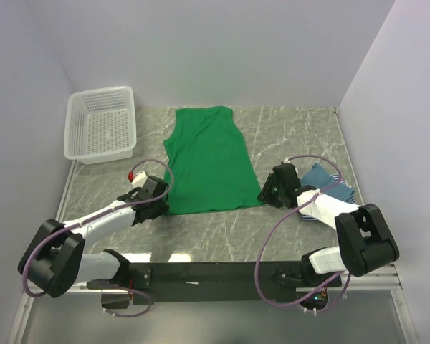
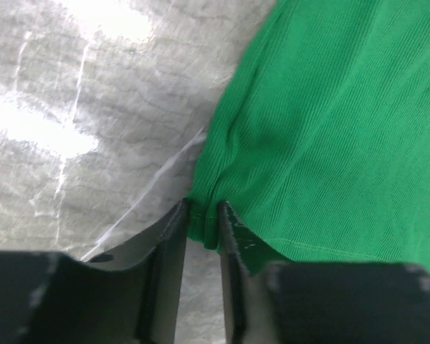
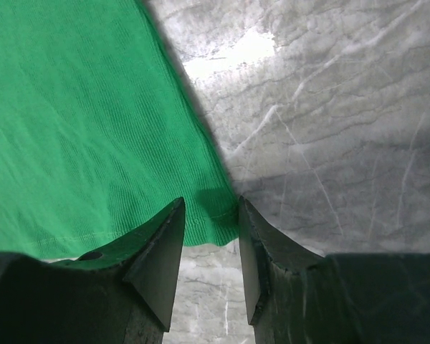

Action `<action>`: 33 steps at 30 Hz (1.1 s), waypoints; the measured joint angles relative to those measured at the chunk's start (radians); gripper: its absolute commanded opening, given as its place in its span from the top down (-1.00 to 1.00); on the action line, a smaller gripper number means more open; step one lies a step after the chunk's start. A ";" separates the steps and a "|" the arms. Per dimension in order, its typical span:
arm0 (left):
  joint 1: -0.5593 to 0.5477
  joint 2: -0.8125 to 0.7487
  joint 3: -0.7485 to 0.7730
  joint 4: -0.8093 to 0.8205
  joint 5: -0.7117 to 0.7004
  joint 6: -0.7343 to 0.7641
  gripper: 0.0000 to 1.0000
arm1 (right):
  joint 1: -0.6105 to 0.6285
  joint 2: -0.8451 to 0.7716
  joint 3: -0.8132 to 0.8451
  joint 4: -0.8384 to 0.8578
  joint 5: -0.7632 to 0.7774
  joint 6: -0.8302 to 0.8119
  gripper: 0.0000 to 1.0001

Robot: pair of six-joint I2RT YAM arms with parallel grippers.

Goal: Fold and stack the tank tops

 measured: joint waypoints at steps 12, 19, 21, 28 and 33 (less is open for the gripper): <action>0.000 -0.006 0.009 -0.018 -0.002 -0.001 0.97 | 0.019 0.026 0.003 0.011 0.010 0.026 1.00; 0.026 -0.171 0.074 -0.129 -0.002 0.027 0.94 | -0.060 -0.113 0.043 -0.124 0.022 -0.005 1.00; 0.032 -0.202 0.091 -0.129 0.000 0.042 0.92 | -0.089 -0.165 0.074 -0.153 0.022 -0.018 1.00; 0.036 -0.216 0.075 -0.134 0.032 0.050 0.38 | -0.103 -0.224 0.091 -0.166 -0.015 -0.039 1.00; 0.037 -0.251 0.006 -0.122 0.078 0.044 0.48 | -0.103 -0.222 0.054 -0.193 -0.016 -0.042 1.00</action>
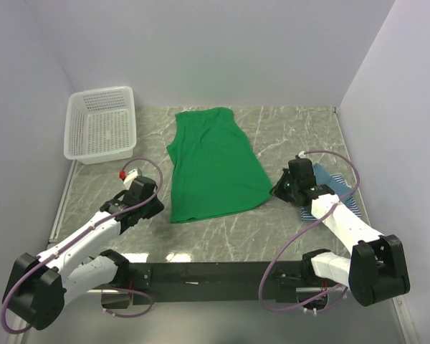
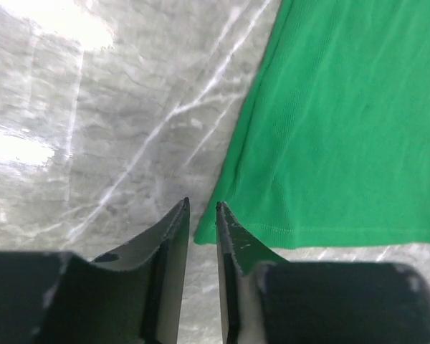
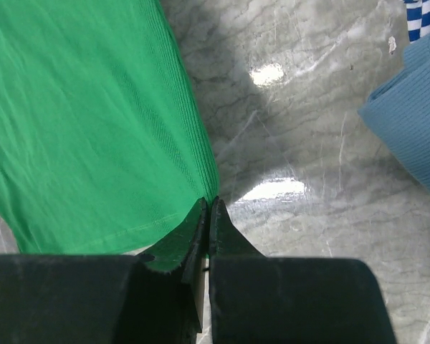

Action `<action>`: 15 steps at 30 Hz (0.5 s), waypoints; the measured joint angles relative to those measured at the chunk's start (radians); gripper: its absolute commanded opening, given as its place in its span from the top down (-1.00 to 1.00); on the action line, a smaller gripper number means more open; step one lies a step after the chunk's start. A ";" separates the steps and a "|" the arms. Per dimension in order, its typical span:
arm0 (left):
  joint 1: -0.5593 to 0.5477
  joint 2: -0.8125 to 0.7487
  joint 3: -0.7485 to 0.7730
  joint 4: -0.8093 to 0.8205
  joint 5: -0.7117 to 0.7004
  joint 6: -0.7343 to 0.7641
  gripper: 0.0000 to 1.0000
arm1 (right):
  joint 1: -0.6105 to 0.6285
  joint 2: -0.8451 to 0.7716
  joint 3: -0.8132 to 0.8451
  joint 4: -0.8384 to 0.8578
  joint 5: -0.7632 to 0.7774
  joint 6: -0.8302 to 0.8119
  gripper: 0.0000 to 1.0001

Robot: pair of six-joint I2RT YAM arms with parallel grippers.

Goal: Fold and stack the tank tops

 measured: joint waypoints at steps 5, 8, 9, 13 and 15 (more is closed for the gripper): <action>0.001 0.029 -0.026 0.042 0.061 0.008 0.50 | 0.000 0.000 0.000 -0.006 0.000 -0.001 1.00; -0.001 0.064 -0.043 0.076 0.094 0.016 0.41 | 0.000 0.000 0.000 -0.005 0.000 -0.001 1.00; -0.004 0.075 -0.048 0.084 0.102 0.019 0.32 | 0.000 0.000 0.000 -0.006 0.000 -0.001 1.00; -0.048 0.098 -0.056 0.101 0.111 0.031 0.19 | 0.000 0.000 0.000 -0.005 0.000 -0.001 1.00; -0.082 0.108 -0.056 0.112 0.107 0.031 0.19 | 0.000 0.000 0.000 -0.005 0.000 -0.001 1.00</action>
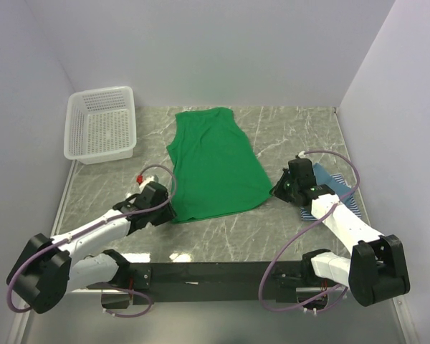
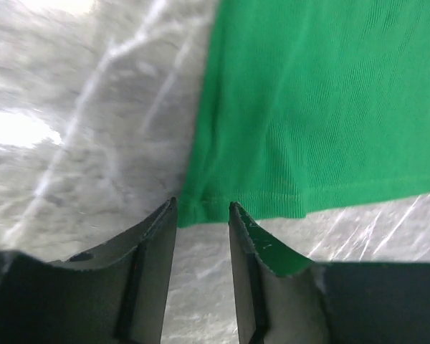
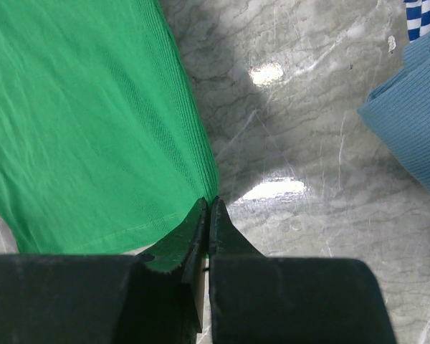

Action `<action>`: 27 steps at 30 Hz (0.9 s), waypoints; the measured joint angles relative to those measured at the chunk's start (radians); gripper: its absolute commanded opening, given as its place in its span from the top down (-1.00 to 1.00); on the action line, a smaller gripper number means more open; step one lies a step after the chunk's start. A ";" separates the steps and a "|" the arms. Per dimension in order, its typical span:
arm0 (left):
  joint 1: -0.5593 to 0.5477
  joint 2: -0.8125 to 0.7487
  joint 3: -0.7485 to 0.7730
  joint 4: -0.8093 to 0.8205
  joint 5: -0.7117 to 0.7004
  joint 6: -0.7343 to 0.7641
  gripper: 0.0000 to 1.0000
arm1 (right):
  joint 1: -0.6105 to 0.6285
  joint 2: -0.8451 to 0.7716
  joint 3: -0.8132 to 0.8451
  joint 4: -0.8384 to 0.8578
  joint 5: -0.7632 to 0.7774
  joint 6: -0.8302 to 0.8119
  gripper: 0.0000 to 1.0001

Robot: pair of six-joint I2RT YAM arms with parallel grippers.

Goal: Fold and stack the tank tops

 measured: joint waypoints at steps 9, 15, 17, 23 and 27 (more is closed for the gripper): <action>-0.074 0.080 0.012 -0.005 -0.079 -0.025 0.38 | 0.000 0.000 -0.002 0.000 0.000 0.000 1.00; -0.082 0.108 0.022 0.004 -0.111 -0.033 0.73 | 0.000 0.000 -0.018 0.007 0.000 0.000 1.00; -0.082 0.124 0.031 0.012 -0.116 -0.031 0.99 | 0.000 0.000 -0.018 0.007 -0.002 0.000 1.00; -0.083 0.097 0.095 -0.078 -0.143 -0.021 0.99 | 0.000 -0.045 -0.010 -0.029 -0.025 -0.007 1.00; -0.082 -0.085 0.255 -0.216 -0.187 -0.020 0.99 | -0.002 -0.165 0.076 -0.124 -0.045 -0.019 1.00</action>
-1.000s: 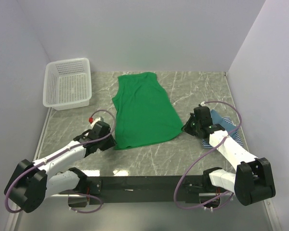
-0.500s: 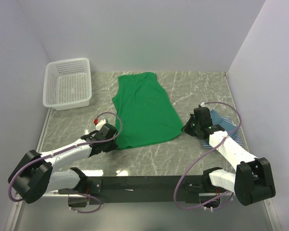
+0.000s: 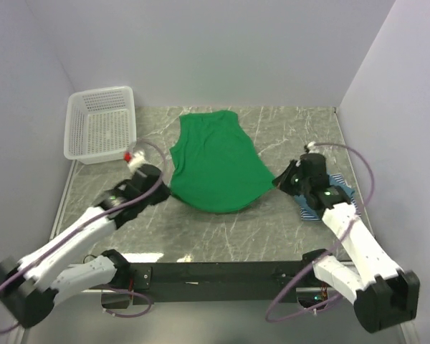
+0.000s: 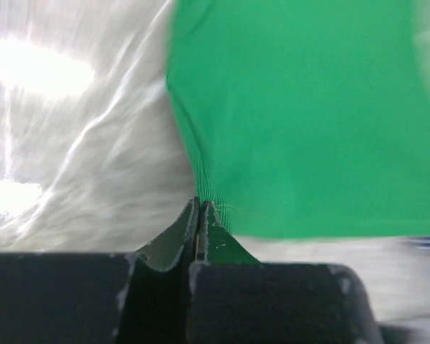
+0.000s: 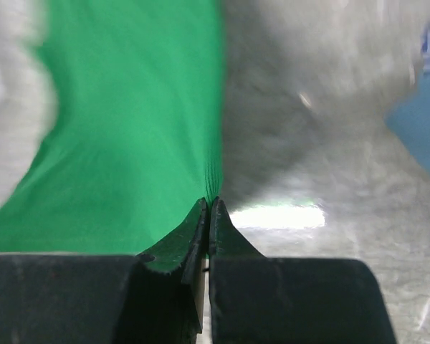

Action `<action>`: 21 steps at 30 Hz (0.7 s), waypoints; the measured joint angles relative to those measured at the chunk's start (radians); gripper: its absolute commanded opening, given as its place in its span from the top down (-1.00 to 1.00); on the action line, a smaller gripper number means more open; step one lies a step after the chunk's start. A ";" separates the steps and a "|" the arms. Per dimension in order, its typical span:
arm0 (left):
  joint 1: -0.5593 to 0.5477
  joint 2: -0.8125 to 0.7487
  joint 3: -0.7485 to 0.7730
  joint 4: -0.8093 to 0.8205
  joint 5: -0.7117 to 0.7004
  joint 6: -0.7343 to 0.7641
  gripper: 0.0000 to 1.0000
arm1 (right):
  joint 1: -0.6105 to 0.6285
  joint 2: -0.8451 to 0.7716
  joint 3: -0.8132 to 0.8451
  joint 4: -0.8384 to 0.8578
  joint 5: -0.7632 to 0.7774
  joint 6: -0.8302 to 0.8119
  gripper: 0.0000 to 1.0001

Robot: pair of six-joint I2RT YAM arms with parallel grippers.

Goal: Fold and stack the tank tops

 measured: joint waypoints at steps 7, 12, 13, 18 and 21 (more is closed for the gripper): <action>0.001 -0.299 0.411 -0.130 -0.079 0.010 0.99 | -0.006 -0.221 0.389 -0.139 -0.032 -0.022 1.00; 0.001 -0.351 0.702 -0.154 -0.098 0.046 0.99 | -0.006 -0.248 0.750 -0.204 -0.054 -0.039 1.00; 0.001 -0.346 0.747 -0.150 -0.098 0.053 0.99 | -0.006 -0.243 0.821 -0.208 -0.060 -0.043 1.00; 0.001 -0.317 0.849 -0.098 -0.093 0.093 0.99 | -0.006 -0.194 1.037 -0.205 -0.089 -0.056 1.00; 0.001 -0.270 0.829 -0.047 -0.099 0.117 0.99 | -0.006 -0.155 1.022 -0.192 -0.108 -0.060 1.00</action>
